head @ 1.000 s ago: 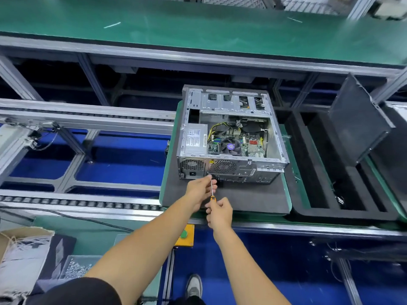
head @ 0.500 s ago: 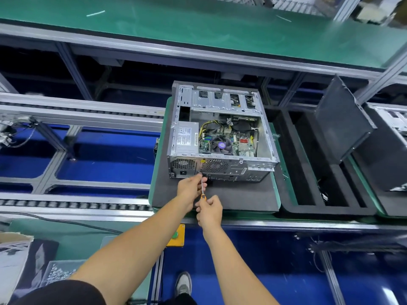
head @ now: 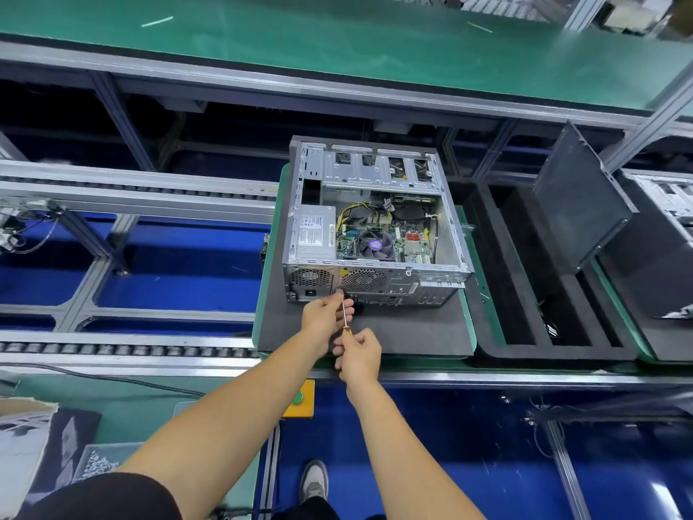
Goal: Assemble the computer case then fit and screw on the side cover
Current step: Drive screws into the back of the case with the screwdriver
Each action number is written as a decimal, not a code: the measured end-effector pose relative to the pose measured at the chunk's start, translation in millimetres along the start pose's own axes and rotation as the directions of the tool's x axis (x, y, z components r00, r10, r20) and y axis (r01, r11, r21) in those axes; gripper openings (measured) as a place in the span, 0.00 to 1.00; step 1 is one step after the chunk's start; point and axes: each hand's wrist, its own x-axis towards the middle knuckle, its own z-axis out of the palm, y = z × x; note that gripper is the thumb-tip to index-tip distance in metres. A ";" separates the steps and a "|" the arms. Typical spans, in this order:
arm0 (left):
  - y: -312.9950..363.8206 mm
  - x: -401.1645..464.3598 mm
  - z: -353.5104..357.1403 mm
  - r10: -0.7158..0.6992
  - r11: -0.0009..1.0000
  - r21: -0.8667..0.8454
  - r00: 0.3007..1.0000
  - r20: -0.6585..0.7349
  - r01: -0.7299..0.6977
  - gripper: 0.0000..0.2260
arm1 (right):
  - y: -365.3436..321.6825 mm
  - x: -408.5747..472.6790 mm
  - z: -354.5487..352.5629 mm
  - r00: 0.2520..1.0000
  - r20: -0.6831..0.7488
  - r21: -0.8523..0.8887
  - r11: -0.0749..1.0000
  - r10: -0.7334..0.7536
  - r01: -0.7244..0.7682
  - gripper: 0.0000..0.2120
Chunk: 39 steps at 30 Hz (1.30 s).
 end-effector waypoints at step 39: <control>27.9 3.8 -20.9 -0.105 0.962 0.272 0.950 0.293 0.023 0.04 | 4.9 8.4 -3.8 0.928 0.206 0.183 0.919 0.311 -0.349 0.09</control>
